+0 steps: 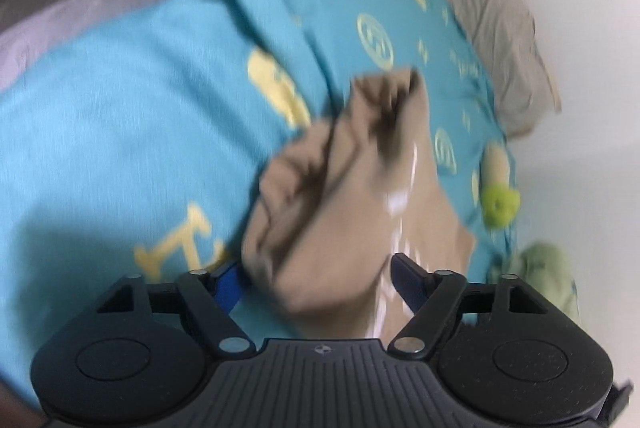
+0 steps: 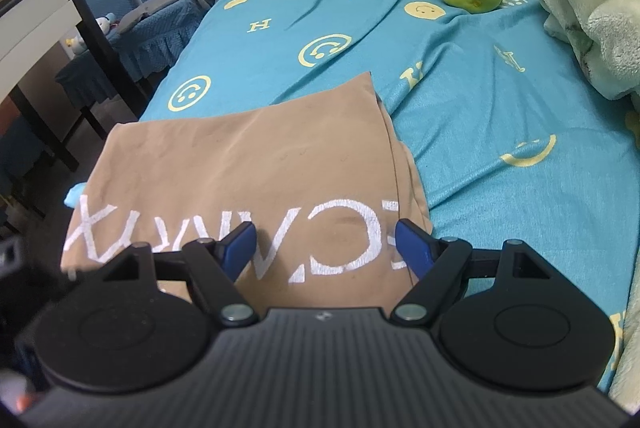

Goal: Fold clothes
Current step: 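Grasp the folded shirt bundle edges with both grippers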

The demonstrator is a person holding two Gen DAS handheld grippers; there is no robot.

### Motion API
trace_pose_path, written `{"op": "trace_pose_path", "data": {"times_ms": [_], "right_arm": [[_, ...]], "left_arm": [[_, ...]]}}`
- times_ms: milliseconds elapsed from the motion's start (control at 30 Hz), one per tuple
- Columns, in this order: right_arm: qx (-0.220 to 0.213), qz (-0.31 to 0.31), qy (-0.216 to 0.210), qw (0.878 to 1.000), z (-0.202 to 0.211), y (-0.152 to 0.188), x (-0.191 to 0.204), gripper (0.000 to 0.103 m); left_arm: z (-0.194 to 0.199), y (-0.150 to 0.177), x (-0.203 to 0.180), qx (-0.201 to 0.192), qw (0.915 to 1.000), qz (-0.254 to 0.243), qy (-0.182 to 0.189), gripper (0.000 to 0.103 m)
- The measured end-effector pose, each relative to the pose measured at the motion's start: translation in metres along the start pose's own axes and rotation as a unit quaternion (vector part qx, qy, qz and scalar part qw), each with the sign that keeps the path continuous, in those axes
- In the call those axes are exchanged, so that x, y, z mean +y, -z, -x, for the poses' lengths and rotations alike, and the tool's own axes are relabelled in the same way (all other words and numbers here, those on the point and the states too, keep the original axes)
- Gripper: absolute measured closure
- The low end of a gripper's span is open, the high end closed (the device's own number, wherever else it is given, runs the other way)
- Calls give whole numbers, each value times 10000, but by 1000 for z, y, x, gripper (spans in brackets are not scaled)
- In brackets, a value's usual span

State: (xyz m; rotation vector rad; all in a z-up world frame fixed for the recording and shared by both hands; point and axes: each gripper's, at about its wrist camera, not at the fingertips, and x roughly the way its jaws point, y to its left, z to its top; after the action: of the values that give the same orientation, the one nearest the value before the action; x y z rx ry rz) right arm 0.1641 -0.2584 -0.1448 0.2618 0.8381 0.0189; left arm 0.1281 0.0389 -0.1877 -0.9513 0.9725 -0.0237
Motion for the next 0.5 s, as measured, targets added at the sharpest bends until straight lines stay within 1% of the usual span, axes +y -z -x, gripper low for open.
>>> {"op": "trace_pose_path", "data": {"times_ms": [100, 233, 333, 367, 433, 500], "right_arm": [[-51, -212, -71, 9997, 3, -1, -6, 26], [-144, -912, -340, 9952, 18, -5, -22, 26], [-121, -1531, -776, 9851, 37, -5, -33, 25], [-96, -1716, -939, 9806, 43, -4, -35, 24], [14, -2019, -1313, 9706, 53, 0, -35, 24], [165, -2328, -1665, 9580, 59, 6, -35, 23]], "left_arm": [[0, -2, -2, -116, 9997, 8, 211, 33], [13, 5, -17, -347, 9974, -394, 493, 33], [19, 10, -26, -419, 9959, -608, 530, 33], [20, 12, -27, -429, 9955, -652, 532, 33], [20, 13, -26, -418, 9957, -618, 556, 33], [19, 12, -25, -392, 9960, -531, 597, 33]]}}
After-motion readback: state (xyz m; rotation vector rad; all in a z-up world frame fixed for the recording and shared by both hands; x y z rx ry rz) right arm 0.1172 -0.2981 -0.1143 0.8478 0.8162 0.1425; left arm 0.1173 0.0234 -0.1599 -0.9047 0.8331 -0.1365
